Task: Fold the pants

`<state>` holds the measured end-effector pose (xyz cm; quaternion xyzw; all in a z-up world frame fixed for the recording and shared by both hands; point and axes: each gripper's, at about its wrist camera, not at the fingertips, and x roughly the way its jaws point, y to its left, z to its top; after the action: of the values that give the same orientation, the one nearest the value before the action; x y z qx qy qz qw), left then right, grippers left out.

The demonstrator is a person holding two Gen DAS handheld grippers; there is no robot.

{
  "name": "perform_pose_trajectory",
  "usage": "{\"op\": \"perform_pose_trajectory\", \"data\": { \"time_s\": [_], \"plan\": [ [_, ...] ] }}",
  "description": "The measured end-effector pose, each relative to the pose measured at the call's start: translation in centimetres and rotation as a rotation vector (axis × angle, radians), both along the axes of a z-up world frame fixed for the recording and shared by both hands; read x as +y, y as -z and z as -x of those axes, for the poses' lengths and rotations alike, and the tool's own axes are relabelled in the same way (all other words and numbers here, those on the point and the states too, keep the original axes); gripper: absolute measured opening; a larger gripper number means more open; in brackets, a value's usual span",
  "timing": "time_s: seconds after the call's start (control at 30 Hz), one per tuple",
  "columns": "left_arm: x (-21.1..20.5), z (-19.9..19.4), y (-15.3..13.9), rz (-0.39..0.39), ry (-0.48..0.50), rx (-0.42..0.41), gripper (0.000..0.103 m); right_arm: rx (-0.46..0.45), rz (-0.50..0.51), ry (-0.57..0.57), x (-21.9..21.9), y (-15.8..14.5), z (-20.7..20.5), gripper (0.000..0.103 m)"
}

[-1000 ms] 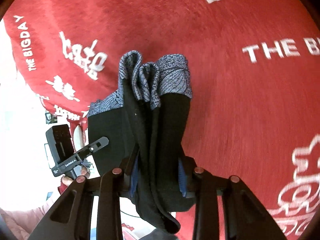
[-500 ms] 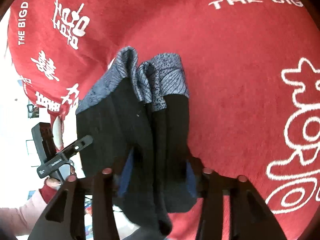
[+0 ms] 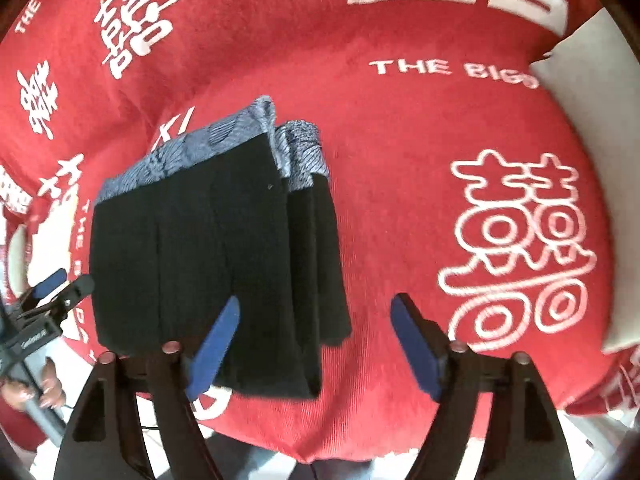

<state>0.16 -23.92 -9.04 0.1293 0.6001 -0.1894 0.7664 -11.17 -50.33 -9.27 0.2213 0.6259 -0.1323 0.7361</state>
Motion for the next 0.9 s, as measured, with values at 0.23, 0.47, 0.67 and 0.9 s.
{"op": "perform_pose_trajectory", "data": {
  "time_s": [0.23,0.47,0.67,0.9],
  "plan": [
    [-0.4,3.2,-2.6,-0.016,0.038,0.022,0.103,0.003,0.073,0.023,3.0,-3.7,1.4,0.088],
    [-0.2,5.3,-5.4,-0.045,0.055,0.016,0.103,0.005,0.178,-0.03,6.4,-6.8,2.1,0.093],
    [-0.1,6.2,-7.2,-0.059,0.058,0.015,0.103,0.018,0.203,-0.061,8.2,-8.4,2.1,0.103],
    [-0.1,7.0,-8.5,-0.076,0.061,0.018,0.103,0.031,0.156,-0.061,9.1,-9.8,2.4,0.103]
  ]
}}
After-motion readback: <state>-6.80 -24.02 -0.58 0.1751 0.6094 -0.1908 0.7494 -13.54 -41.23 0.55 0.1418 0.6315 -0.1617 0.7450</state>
